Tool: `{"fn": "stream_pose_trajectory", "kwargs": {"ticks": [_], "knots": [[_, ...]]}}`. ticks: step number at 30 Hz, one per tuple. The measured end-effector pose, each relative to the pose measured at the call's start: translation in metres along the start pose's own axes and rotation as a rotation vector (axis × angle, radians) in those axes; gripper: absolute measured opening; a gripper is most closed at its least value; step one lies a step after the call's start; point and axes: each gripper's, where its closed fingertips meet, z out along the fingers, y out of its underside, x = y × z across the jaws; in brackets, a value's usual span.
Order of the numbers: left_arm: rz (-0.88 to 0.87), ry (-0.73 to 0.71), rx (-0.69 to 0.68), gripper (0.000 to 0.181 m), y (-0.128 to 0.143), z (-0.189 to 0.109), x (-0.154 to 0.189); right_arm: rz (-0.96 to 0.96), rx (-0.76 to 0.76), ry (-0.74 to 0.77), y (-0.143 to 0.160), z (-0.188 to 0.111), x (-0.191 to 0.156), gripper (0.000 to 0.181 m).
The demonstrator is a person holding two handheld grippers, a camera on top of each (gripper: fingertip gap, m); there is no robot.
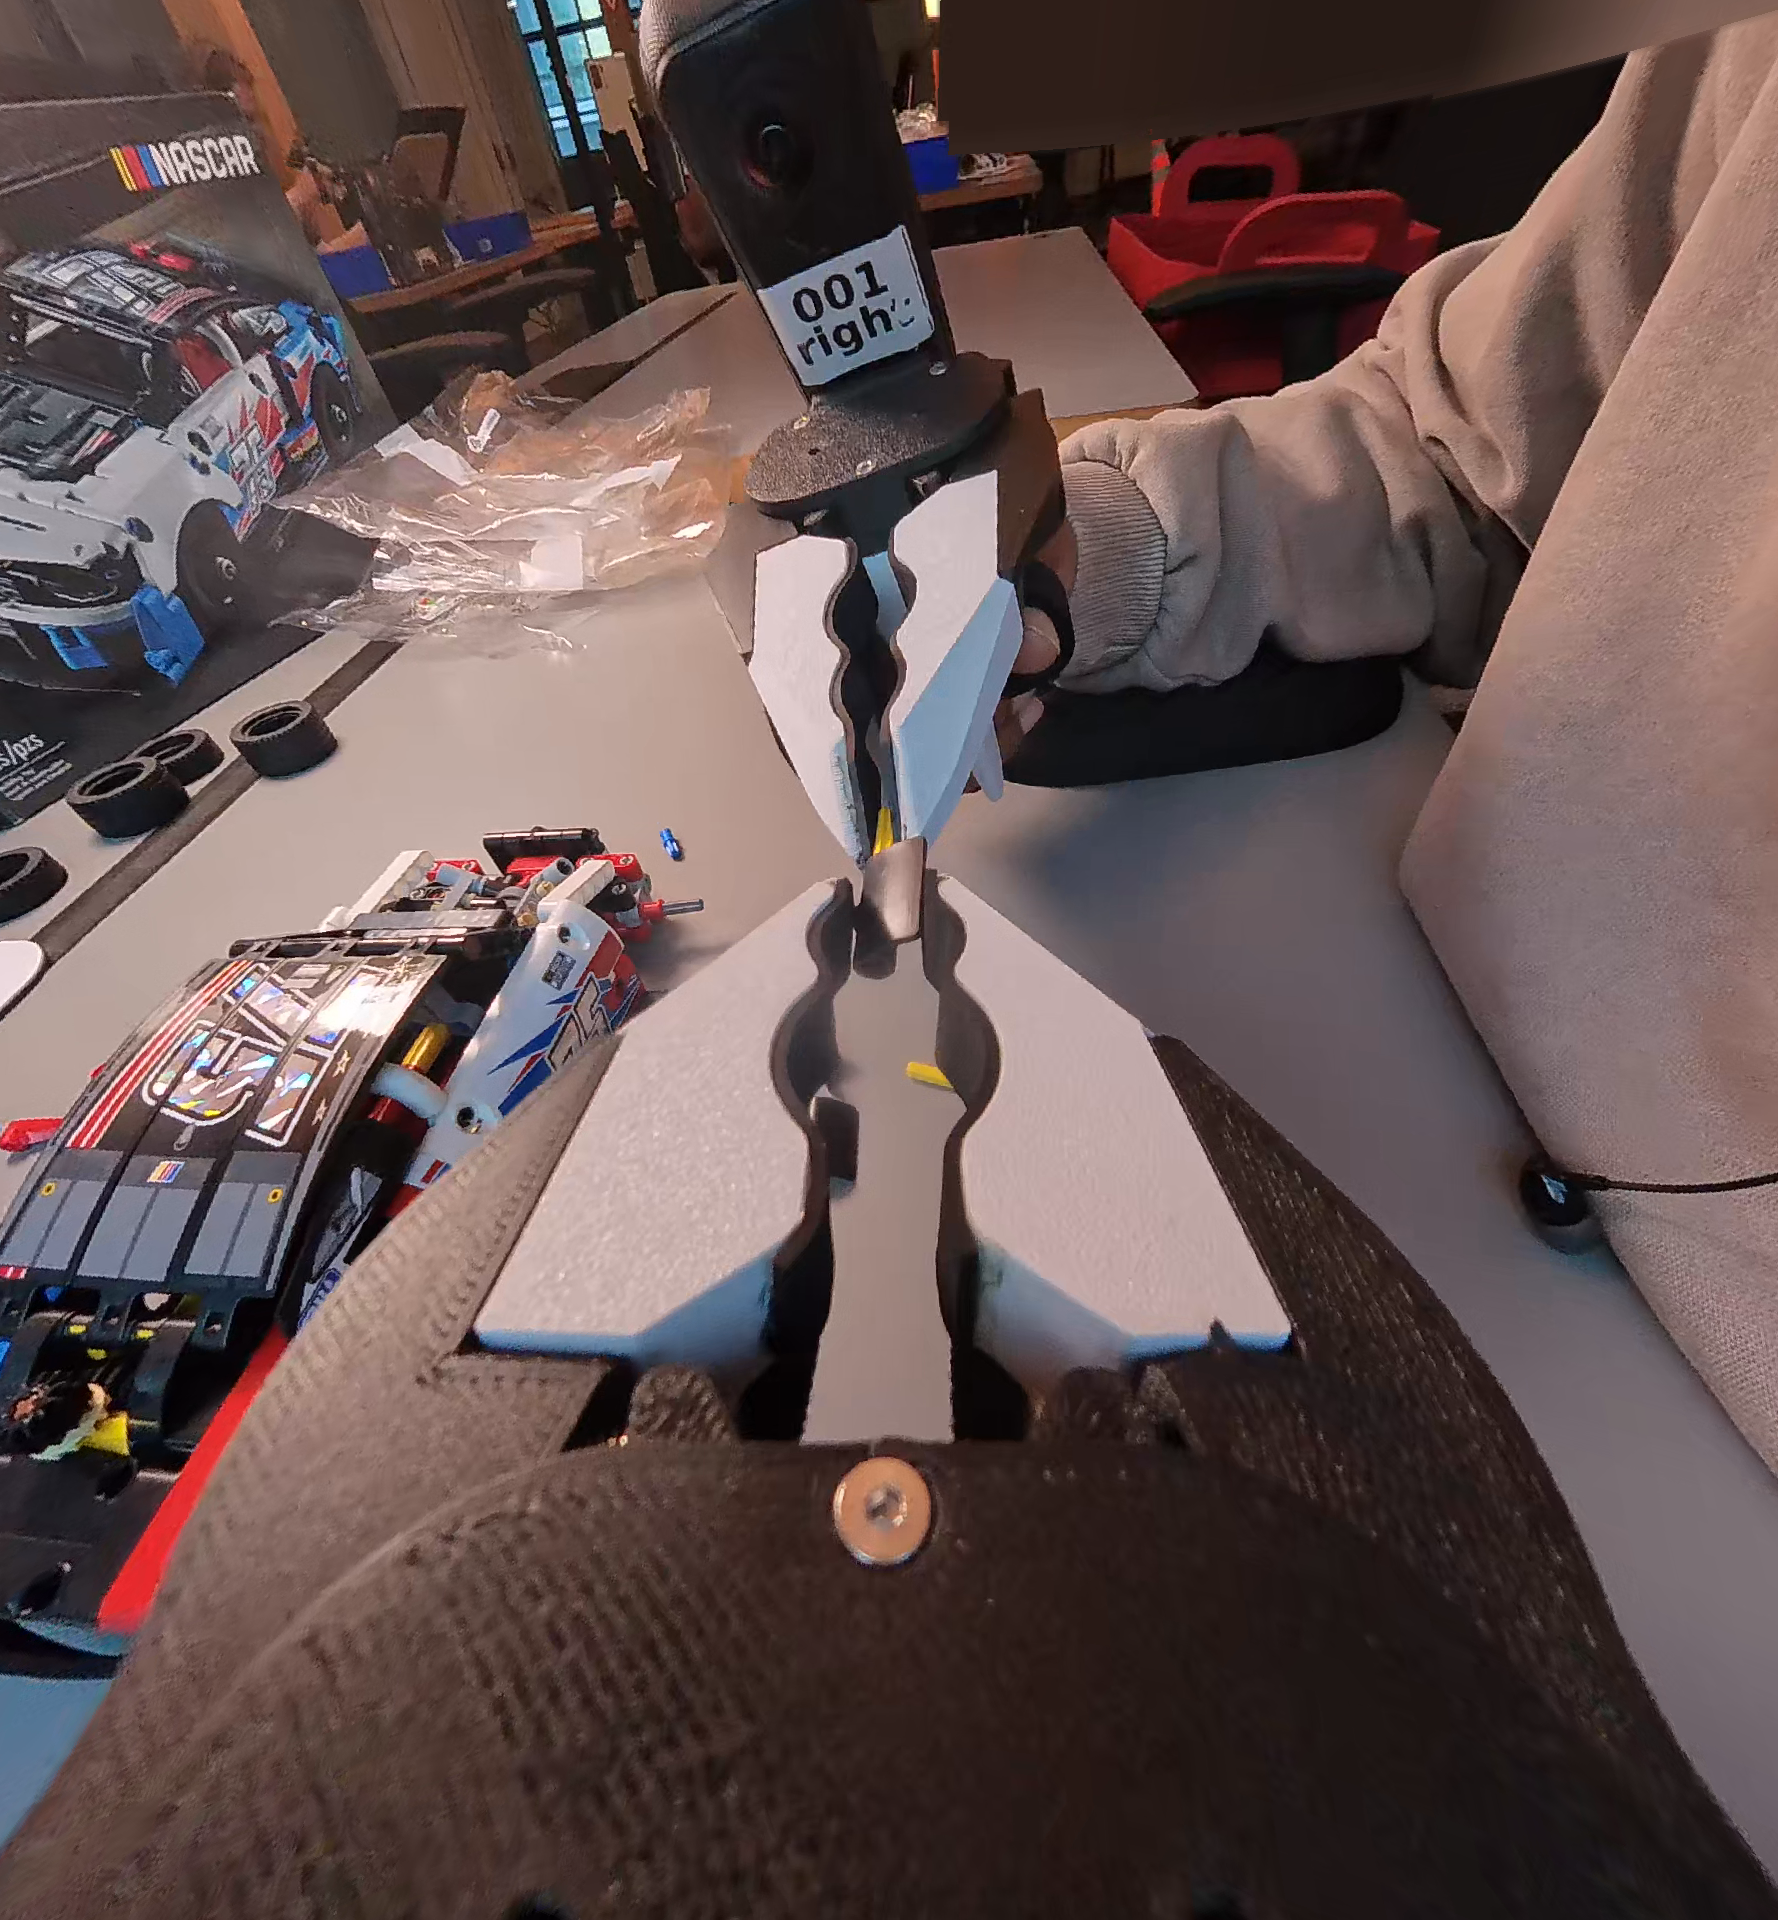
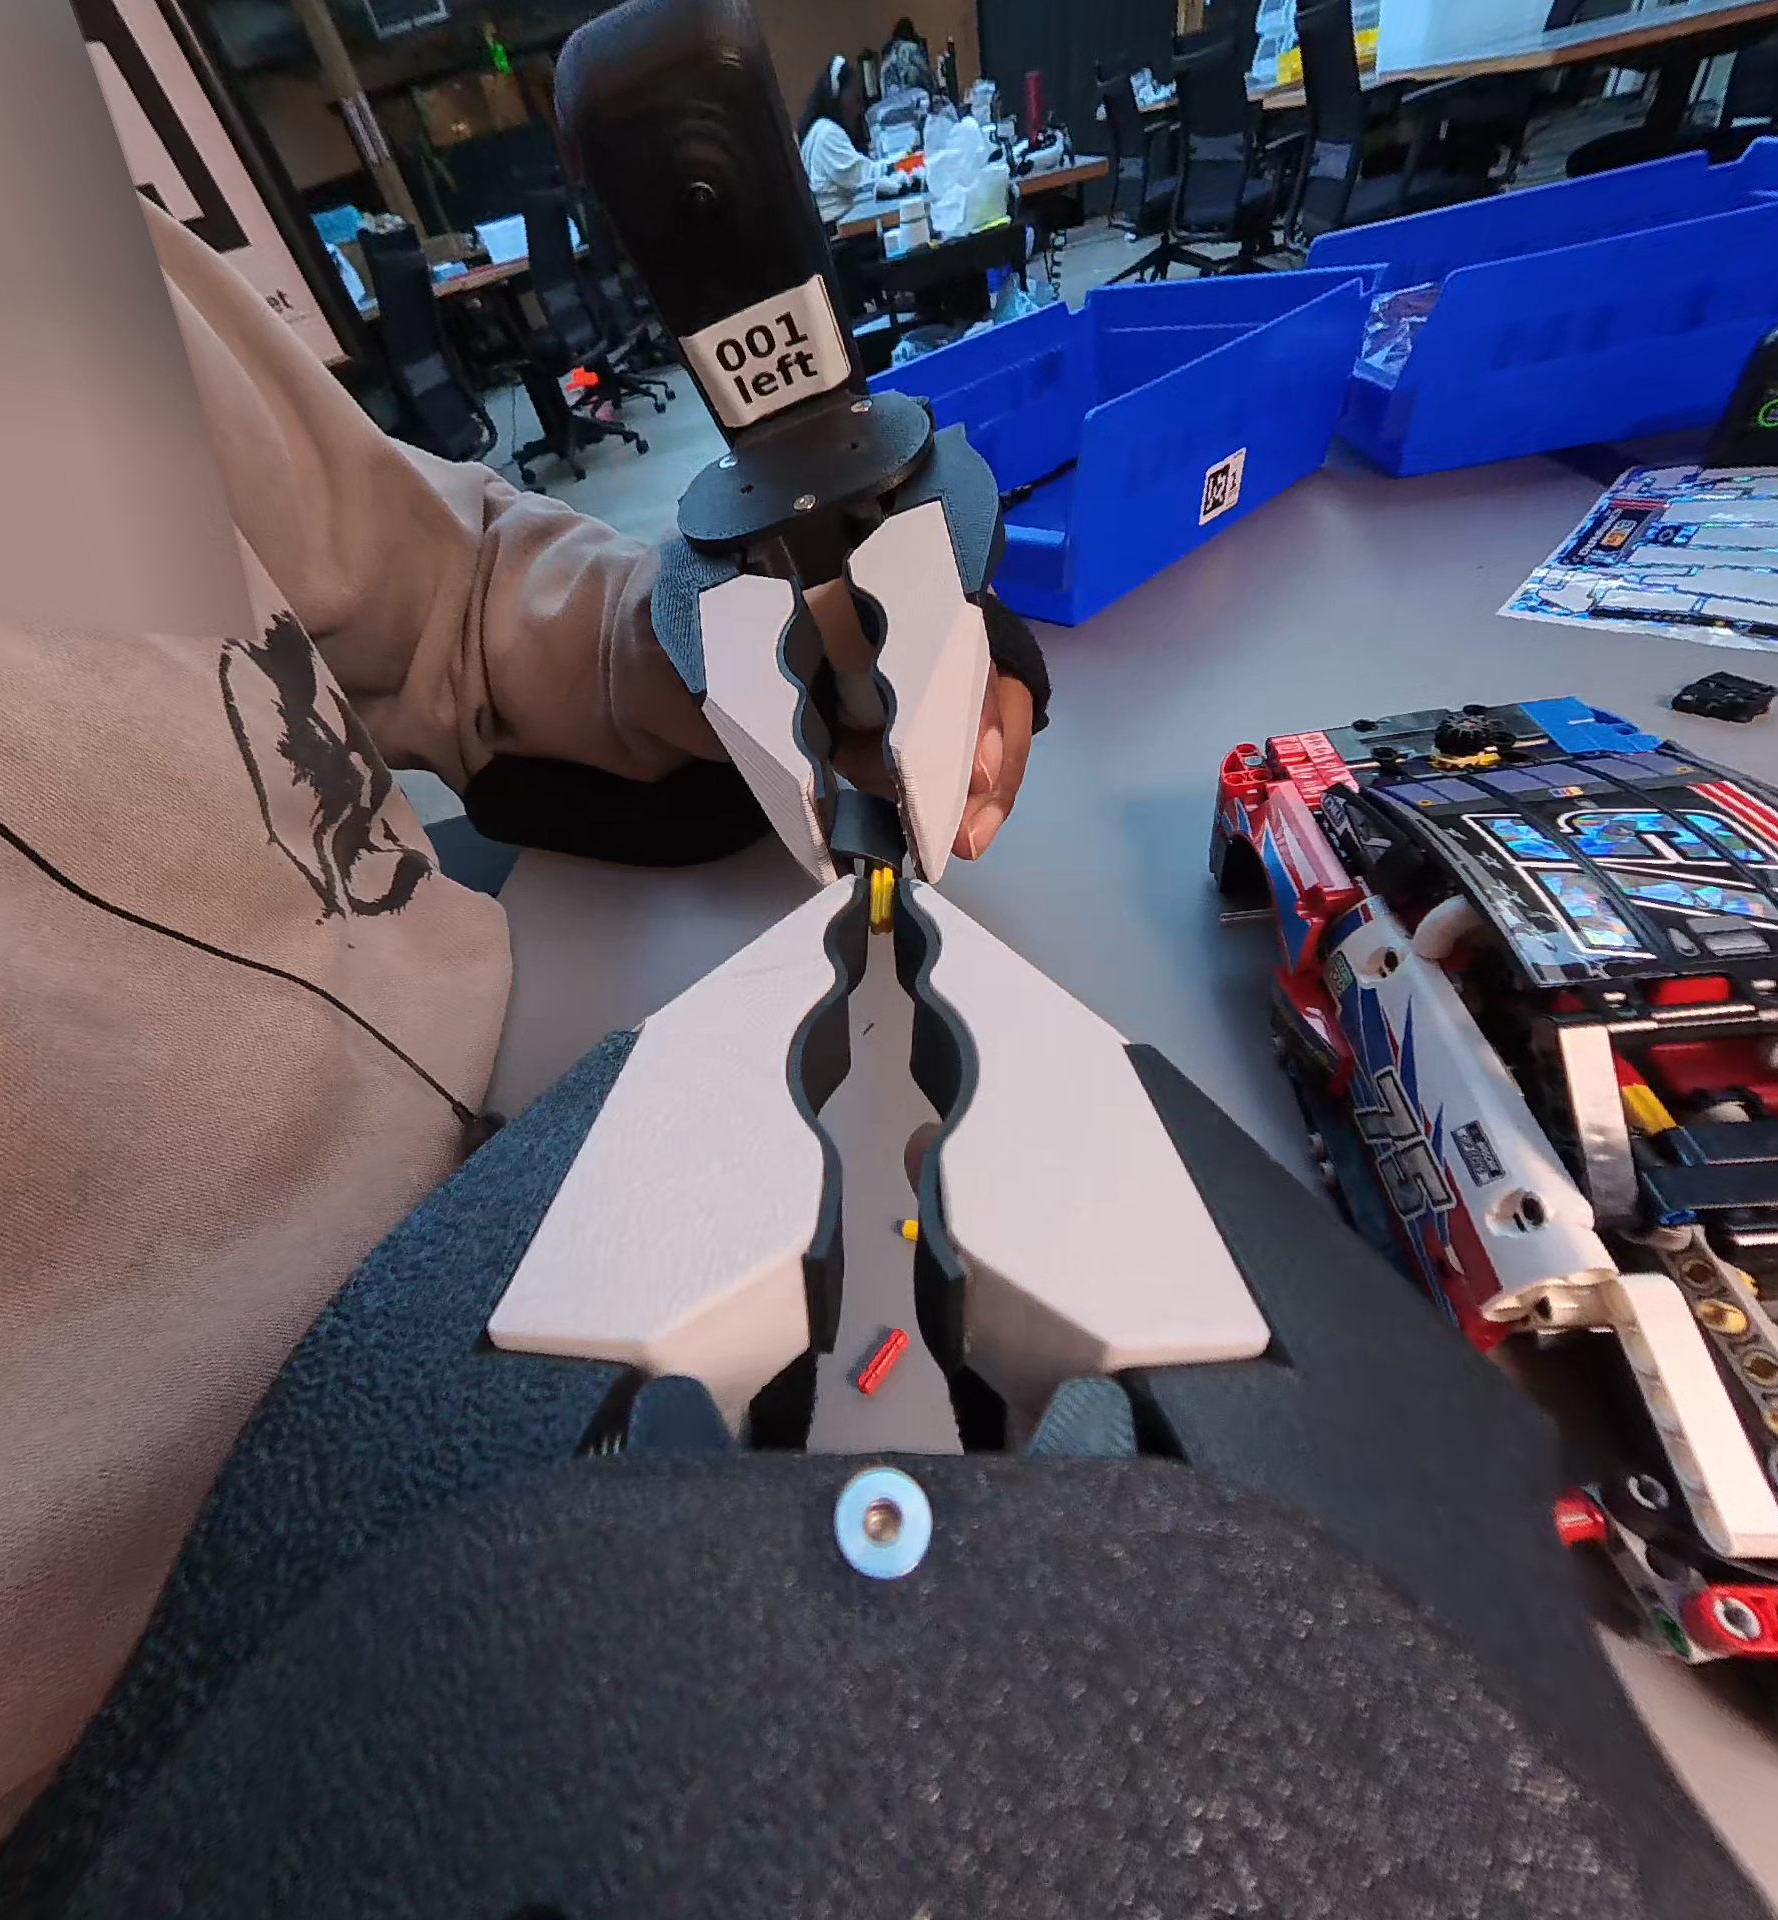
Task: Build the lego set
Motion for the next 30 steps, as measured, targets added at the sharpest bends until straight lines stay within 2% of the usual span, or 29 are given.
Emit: {"fn": "stream_pose_trajectory", "kwargs": {"ticks": [10, 12, 15, 17, 20, 25, 30], "knots": [[0.046, -0.071, -0.050, 0.006, 0.007, -0.002, -0.012, 0.012, -0.064, 0.050, 0.007, -0.007, 0.013, 0.005], [0.076, -0.108, -0.069, 0.006, 0.009, -0.007, -0.020, 0.002, -0.153, 0.104, 0.016, -0.018, 0.025, 0.012], [0.117, -0.148, -0.099, 0.005, 0.013, -0.013, -0.028, 0.010, -0.408, 0.189, 0.054, -0.031, 0.041, 0.013], [0.136, -0.162, -0.125, 0.005, 0.017, -0.014, -0.030, 0.031, -0.544, 0.228, 0.075, -0.032, 0.044, 0.013], [0.159, -0.174, -0.156, 0.006, 0.023, -0.016, -0.031, 0.071, -0.668, 0.272, 0.090, -0.026, 0.047, 0.014], [0.099, -0.153, -0.162, 0.005, 0.029, -0.021, -0.031, 0.027, -0.769, 0.318, 0.090, -0.018, 0.053, 0.015], [0.045, -0.130, -0.153, 0.005, 0.031, -0.023, -0.031, -0.021, -0.826, 0.294, 0.095, -0.011, 0.055, 0.013]]}}
